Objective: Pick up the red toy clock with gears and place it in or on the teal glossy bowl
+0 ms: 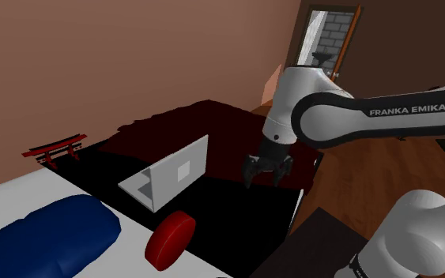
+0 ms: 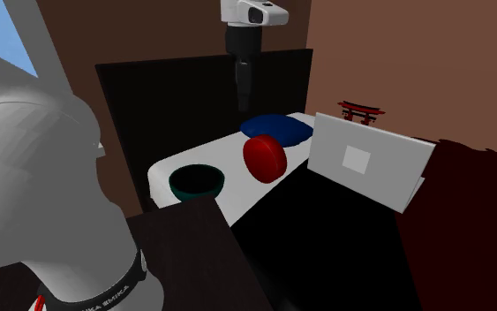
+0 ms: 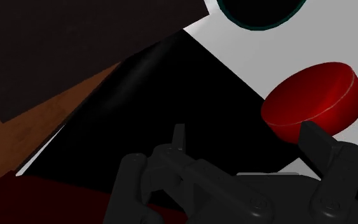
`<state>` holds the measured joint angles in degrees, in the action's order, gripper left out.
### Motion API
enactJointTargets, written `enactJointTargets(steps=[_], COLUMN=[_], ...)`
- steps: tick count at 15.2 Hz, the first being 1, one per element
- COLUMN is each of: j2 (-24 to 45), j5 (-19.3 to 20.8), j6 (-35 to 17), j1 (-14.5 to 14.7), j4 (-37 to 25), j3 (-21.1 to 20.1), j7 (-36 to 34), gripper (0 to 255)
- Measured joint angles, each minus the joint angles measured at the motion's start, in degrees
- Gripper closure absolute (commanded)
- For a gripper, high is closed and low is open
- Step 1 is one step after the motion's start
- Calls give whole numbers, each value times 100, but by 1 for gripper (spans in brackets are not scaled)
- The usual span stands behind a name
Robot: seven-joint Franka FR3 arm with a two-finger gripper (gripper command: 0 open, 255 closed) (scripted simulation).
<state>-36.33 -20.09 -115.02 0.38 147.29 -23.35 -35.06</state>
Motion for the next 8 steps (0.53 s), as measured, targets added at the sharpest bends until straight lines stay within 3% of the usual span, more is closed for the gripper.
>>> enactJointTargets(steps=[5,8], j2=[939,1748], j5=[41,365], j6=[-822,-1315], j1=[-272,-569], j4=[-260,-627], j3=[-855,-1464], j7=[-1190,-2102], gripper=[0,0])
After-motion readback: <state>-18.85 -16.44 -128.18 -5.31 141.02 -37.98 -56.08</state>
